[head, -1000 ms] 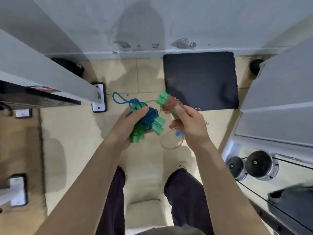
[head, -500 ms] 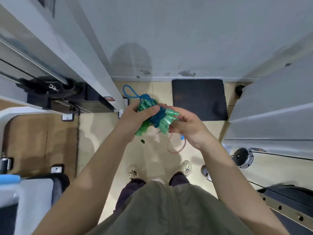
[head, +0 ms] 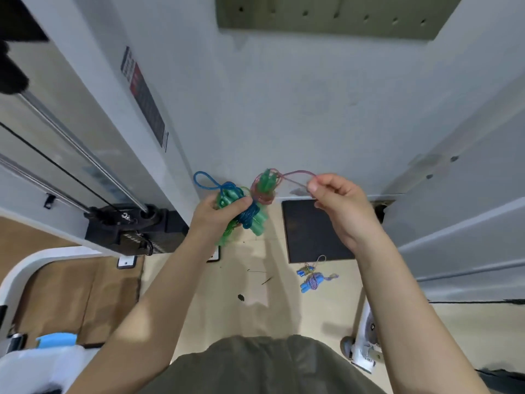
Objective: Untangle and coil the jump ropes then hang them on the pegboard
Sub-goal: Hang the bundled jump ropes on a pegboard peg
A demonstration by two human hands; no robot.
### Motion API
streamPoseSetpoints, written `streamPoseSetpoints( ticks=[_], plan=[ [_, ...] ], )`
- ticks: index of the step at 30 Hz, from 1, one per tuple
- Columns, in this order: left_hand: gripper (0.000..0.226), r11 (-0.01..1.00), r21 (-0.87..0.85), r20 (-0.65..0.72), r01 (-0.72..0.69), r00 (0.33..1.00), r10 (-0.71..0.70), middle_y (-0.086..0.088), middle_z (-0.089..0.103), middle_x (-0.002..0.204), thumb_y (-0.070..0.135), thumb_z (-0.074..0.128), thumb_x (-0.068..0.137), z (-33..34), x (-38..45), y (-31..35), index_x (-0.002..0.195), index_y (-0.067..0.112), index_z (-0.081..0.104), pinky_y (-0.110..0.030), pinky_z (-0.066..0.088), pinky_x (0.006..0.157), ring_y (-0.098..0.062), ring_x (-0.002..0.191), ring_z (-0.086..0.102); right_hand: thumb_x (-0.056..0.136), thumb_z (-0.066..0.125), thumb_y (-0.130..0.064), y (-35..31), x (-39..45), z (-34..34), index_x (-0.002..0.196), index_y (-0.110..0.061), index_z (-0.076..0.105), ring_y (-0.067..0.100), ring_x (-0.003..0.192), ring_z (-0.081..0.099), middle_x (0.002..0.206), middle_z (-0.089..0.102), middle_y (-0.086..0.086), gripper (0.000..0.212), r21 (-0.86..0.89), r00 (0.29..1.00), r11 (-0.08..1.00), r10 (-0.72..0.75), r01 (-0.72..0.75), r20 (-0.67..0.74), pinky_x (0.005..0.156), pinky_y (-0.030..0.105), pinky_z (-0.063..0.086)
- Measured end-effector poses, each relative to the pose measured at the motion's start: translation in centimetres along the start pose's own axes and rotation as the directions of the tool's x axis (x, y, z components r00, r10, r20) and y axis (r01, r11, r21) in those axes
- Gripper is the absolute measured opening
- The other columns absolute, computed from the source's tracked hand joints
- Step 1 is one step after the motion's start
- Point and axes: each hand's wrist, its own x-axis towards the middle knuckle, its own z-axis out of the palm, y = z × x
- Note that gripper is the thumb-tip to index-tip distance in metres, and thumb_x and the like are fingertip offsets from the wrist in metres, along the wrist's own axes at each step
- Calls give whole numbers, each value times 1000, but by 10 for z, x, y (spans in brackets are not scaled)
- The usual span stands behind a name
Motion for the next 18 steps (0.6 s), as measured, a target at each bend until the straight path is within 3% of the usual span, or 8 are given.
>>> streamPoseSetpoints(
  ticks=[3,6,8,11,14,18],
  plan=[
    [32,998,59,27,-19,999,17,6,76,89,31,83,75,25,-7,21,100,20,68,-31,57,79,-12,86,73,90,63,0,-35,7,-10,94,-13,73,6,85,67,93,74,-3,16,-53,990,995,-80,87,113,77,17,49],
    [64,992,103,78,-70,995,62,-3,74,107,44,84,63,51,-10,48,117,16,63,-41,57,89,-20,98,71,92,66,-13,-62,15,-29,93,-18,76,15,79,63,94,74,-1,12,-193,983,974,-84,115,161,67,25,50],
    [59,986,132,79,-103,993,93,-3,73,106,36,85,66,68,-8,61,116,16,62,-37,57,86,-19,96,72,90,69,-24,-77,24,-45,91,-20,77,11,74,61,98,70,4,9,-267,985,951,-124,153,122,65,28,47],
    [50,982,130,67,-133,990,125,1,74,99,30,84,68,90,-2,80,112,19,63,-29,56,76,-17,91,72,89,69,-27,-94,40,-62,89,-20,77,2,83,58,102,71,-3,11,-339,968,907,-221,249,120,79,17,45],
    [35,983,72,72,-167,984,162,2,74,92,18,80,78,104,15,95,110,17,65,-24,54,66,-15,85,72,94,63,-21,-105,62,-67,92,-15,75,4,83,60,89,72,1,14,-289,958,918,-228,271,175,79,10,45],
    [35,976,24,81,-217,973,215,-1,75,100,15,77,81,112,55,115,113,13,66,-24,54,66,-17,90,72,99,53,-16,-117,104,-56,95,-17,70,10,77,60,74,62,0,17,-258,933,913,-250,316,261,74,15,44]
  ],
)
